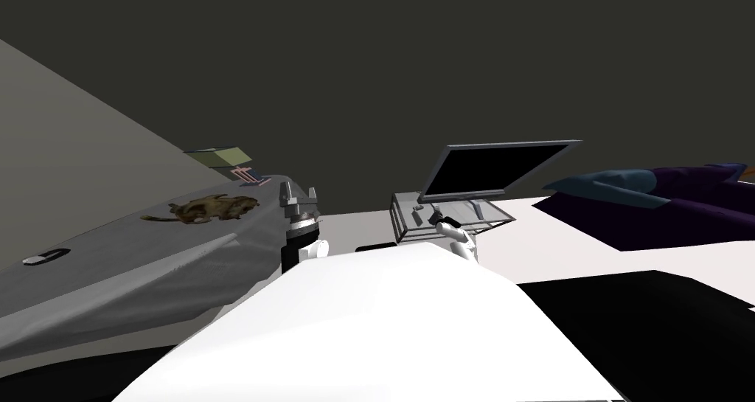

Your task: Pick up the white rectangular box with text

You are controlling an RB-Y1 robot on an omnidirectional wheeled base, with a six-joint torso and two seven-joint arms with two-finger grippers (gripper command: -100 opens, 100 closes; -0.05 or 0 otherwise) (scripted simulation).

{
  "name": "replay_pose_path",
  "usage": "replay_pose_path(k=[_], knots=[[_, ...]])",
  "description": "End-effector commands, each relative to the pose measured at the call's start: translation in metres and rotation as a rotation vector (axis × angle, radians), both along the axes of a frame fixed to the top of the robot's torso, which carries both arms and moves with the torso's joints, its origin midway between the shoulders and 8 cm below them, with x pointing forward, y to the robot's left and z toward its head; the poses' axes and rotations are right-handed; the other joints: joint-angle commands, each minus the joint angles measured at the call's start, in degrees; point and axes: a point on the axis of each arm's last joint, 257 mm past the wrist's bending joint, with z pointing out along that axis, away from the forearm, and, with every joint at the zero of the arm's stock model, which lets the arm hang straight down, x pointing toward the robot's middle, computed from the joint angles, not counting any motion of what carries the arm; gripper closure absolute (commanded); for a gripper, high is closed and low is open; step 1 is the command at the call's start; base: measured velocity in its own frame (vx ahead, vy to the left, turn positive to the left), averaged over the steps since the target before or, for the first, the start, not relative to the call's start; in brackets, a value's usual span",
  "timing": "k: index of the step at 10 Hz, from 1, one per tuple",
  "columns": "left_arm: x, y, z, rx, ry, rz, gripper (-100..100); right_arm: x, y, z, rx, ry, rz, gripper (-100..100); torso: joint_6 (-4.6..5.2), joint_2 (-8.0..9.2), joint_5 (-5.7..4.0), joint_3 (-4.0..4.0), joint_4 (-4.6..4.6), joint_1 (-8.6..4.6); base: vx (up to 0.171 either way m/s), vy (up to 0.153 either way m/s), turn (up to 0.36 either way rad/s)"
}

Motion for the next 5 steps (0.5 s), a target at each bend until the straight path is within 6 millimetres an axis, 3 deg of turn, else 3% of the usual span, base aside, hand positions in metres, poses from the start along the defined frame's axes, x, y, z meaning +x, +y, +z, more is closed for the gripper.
replay_pose_path(k=[1,2,5], knots=[[0.000,0.000,0.000,0.000,0.000,0.000,0,-0.011,-0.004,-0.016,0.040,0.035,-0.034,-100,0.00,0.00,0.00,0.00,0.00,0.00,0.067,0.036,0.015],[0.000,0.000,0.000,0.000,0.000,0.000,0,-0.012,-0.004,-0.018,0.042,0.038,-0.036,-100,0.01,0.02,0.00,0.01,0.00,-0.02,0.036,0.013,-0.002],[0.000,0.000,0.000,0.000,0.000,0.000,0,-0.040,-0.015,-0.047,0.160,0.098,-0.141,-100,0.01,0.02,-0.02,0.01,0.00,-0.10,0.079,0.024,0.037]])
